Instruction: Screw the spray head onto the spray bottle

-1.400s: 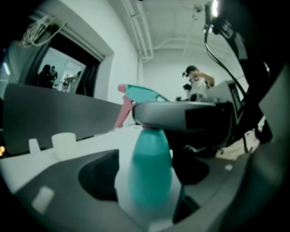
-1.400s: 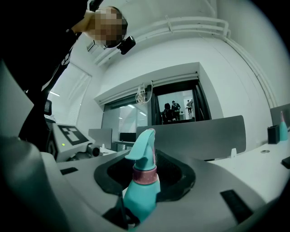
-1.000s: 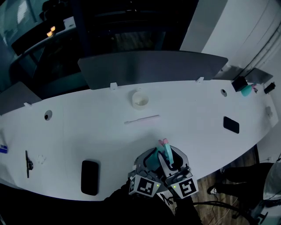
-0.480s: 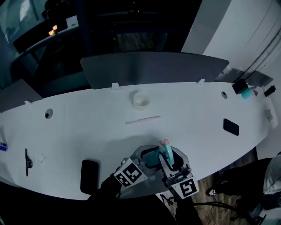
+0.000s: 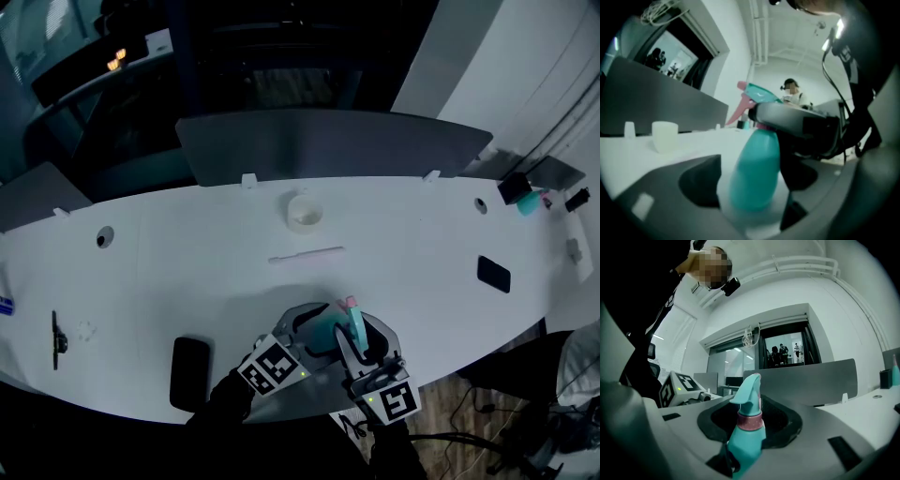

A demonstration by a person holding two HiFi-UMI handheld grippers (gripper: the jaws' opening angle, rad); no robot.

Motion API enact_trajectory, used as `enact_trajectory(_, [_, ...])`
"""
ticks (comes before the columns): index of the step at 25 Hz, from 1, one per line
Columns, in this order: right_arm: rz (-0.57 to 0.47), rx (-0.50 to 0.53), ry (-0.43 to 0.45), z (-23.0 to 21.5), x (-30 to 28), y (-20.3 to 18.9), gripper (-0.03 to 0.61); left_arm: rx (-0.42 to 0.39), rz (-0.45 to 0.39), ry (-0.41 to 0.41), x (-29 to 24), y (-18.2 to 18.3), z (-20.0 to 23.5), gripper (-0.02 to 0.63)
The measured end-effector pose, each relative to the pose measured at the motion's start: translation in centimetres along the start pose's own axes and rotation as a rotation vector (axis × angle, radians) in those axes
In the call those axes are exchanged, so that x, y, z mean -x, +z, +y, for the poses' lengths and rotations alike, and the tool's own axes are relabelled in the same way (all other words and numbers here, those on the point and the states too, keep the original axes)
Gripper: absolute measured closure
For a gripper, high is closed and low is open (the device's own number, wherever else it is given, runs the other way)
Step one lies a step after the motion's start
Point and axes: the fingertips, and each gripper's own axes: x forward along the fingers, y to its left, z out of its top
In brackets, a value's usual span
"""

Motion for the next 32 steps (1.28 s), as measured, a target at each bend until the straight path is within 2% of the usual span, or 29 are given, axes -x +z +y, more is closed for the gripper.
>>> enact_trajectory(1, [-0.002, -0.006, 0.001, 0.0, 0.0, 0.0, 0.437, 0.022, 0.005, -0.062, -0.1, 0.0, -0.1, 0.229])
enact_trajectory(2, [-0.002, -0.01, 0.002, 0.0, 0.1, 0.0, 0.437, 0.032, 0.006, -0.104, -0.1, 0.0, -0.4, 0.29])
enact_trajectory(4, [0.002, -0.01, 0.003, 0.1, 0.2, -0.1, 0.437, 0.021, 0.001, -0.107, 0.0, 0.0, -0.6, 0.296])
enact_trajectory(6, [0.004, -0.001, -0.001, 0.1, 0.2, -0.1, 0.437, 0.014, -0.015, 0.0, 0.1, 0.2, -0.5, 0.301])
enact_trajectory(10, [-0.003, 0.002, -0.011, 0.1, -0.1, 0.0, 0.437, 0.037, -0.023, 0.377, 0.3, -0.2, -0.2, 0.301])
enact_trajectory(11, [-0.005, -0.001, -0.013, 0.2, -0.1, 0.0, 0.437, 0.023, -0.006, 0.42, 0.3, -0.2, -0.3, 0.301])
enact_trajectory(12, [-0.005, -0.004, -0.016, 0.2, 0.0, 0.0, 0.437, 0.001, 0.012, 0.414, 0.3, -0.2, -0.3, 0.298])
enact_trajectory(13, [-0.003, -0.004, -0.017, 0.3, 0.0, -0.1, 0.437, -0.018, 0.025, 0.369, 0.3, -0.2, -0.3, 0.296])
enact_trajectory(16, [-0.002, -0.003, 0.0, 0.4, -0.2, -0.2, 0.437, -0.018, 0.029, 0.135, 0.4, -0.4, 0.3, 0.245])
enact_trajectory(18, [-0.002, -0.002, 0.013, 0.4, -0.4, -0.1, 0.437, -0.003, 0.034, -0.016, 0.3, -0.4, 0.2, 0.247])
enact_trajectory(20, [0.0, 0.001, 0.016, 0.4, -0.4, -0.1, 0.437, -0.014, 0.043, -0.084, 0.2, -0.4, -0.2, 0.291])
enact_trajectory(21, [0.0, 0.0, 0.013, 0.4, -0.3, -0.1, 0.437, -0.021, 0.043, -0.075, 0.2, -0.4, -0.3, 0.295])
enact_trajectory(23, [-0.001, -0.002, -0.001, 0.3, -0.2, -0.1, 0.437, -0.015, 0.028, 0.035, 0.2, -0.2, -0.2, 0.299])
enact_trajectory(26, [-0.005, 0.001, -0.009, 0.4, -0.4, -0.1, 0.437, 0.033, -0.011, 0.343, 0.6, -0.3, 0.0, 0.301])
enact_trajectory(27, [-0.005, 0.001, -0.007, 0.5, -0.4, -0.1, 0.437, 0.031, -0.015, 0.418, 0.7, -0.5, 0.0, 0.299])
enact_trajectory(28, [-0.003, 0.0, -0.006, 0.6, -0.4, -0.1, 0.437, 0.014, -0.012, 0.445, 0.7, -0.6, 0.0, 0.297])
enact_trajectory(29, [-0.002, -0.001, -0.006, 0.6, -0.4, -0.2, 0.437, -0.012, -0.003, 0.424, 0.7, -0.7, -0.1, 0.293])
enact_trajectory(30, [-0.001, 0.001, -0.002, 0.6, -0.4, -0.2, 0.437, -0.038, 0.007, 0.372, 0.6, -0.7, 0.0, 0.288])
enact_trajectory(32, [0.004, 0.006, 0.011, 0.8, -0.5, -0.2, 0.437, -0.062, 0.028, 0.24, 0.7, -0.8, 0.5, 0.224])
